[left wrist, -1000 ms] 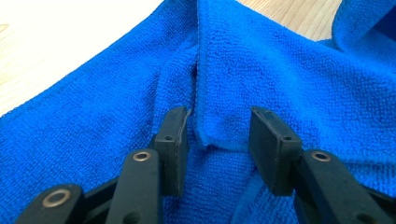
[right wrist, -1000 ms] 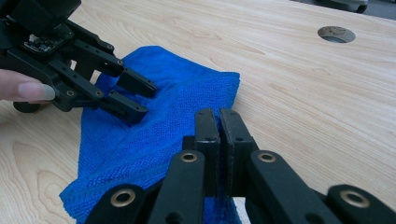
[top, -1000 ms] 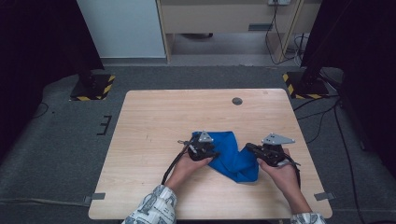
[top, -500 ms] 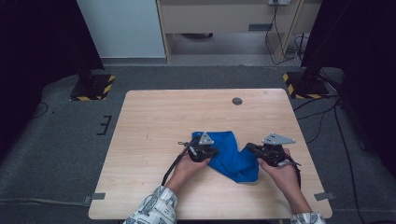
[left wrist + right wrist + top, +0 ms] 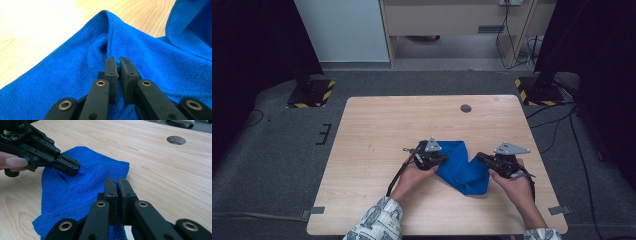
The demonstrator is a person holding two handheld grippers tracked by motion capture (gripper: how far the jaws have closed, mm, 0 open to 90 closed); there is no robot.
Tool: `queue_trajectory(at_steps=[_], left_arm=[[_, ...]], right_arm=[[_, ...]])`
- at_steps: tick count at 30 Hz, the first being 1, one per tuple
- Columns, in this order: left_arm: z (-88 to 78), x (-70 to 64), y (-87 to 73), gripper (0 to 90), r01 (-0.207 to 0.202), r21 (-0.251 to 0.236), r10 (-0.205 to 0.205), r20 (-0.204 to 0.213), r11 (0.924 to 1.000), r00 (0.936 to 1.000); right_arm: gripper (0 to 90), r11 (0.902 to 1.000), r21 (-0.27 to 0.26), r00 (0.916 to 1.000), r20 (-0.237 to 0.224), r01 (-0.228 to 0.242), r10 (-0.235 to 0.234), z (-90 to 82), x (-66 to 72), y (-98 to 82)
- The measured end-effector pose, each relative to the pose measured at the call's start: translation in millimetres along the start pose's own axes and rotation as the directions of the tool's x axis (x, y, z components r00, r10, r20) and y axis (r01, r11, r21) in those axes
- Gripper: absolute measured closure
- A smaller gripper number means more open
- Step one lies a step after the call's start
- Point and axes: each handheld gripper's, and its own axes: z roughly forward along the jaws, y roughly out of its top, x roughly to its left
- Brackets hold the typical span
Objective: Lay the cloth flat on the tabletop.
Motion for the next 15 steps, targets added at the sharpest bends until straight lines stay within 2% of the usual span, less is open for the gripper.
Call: queue_trajectory(at_steps=[3,6,10,15], left_arm=[[4.7,1.1,-1.4,78.0,0.001,0.030,-0.001,0.009,0.9996,1.0000],[7.3,1.3,-2.8,76.3,0.004,0.037,-0.004,0.010,0.9993,0.9999],[8.6,1.9,-3.5,85.7,0.007,0.058,-0.008,0.013,0.9983,0.9999],[3.3,1.4,-0.4,87.2,0.018,0.016,-0.018,0.006,0.9997,0.9998]], right_arm=[[86.7,1.0000,0.002,1.0000,-0.002,-0.002,0.002,-0.2,0.3,0.0],[86.6,1.0000,0.004,1.0000,-0.002,0.001,-0.001,0.6,0.4,-0.3],[86.5,1.0000,0.006,1.0000,-0.003,-0.002,0.002,0.8,1.0,-0.4],[86.1,1.0000,0.007,1.0000,-0.001,0.002,-0.002,-0.2,0.3,-0.3]])
